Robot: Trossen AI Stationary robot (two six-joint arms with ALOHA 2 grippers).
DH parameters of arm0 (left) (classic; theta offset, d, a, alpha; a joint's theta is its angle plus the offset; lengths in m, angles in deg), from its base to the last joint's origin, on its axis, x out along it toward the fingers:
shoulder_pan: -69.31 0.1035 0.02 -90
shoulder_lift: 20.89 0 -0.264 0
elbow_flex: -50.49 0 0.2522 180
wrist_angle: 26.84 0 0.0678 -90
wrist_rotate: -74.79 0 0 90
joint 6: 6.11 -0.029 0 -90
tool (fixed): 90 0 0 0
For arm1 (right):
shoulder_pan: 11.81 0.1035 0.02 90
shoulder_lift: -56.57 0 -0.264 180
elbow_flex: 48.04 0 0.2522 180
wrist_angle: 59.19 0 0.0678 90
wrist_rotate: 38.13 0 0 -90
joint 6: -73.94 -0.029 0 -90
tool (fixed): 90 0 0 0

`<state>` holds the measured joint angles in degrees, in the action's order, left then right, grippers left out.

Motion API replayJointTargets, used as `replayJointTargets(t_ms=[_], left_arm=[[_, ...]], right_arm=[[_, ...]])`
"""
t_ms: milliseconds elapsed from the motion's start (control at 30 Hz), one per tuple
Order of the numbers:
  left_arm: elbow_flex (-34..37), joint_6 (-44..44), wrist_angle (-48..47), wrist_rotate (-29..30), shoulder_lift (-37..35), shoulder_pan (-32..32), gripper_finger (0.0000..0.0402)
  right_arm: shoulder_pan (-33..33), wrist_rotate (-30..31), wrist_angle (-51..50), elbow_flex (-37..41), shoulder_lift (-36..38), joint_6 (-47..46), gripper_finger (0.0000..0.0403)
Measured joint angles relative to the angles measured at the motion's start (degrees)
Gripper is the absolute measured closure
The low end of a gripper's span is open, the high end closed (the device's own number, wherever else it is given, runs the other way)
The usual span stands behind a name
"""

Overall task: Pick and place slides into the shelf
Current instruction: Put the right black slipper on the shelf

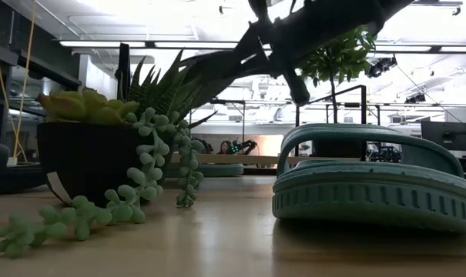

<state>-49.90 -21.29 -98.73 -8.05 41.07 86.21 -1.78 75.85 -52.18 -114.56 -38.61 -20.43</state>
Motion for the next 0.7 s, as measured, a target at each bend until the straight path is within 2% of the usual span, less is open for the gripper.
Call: replayJointTargets(t_ms=[433,700], left_arm=[[0.00,-1.14,0.55,-1.73,-0.02,-0.04,0.0220],[0.00,-1.28,-0.32,-1.73,-0.02,-0.04,0.0220]], right_arm=[[-0.05,-2.14,8.02,-0.01,-8.22,-5.46,0.0384],[-0.51,-5.01,8.24,-2.41,-11.62,-5.81,0.0384]])
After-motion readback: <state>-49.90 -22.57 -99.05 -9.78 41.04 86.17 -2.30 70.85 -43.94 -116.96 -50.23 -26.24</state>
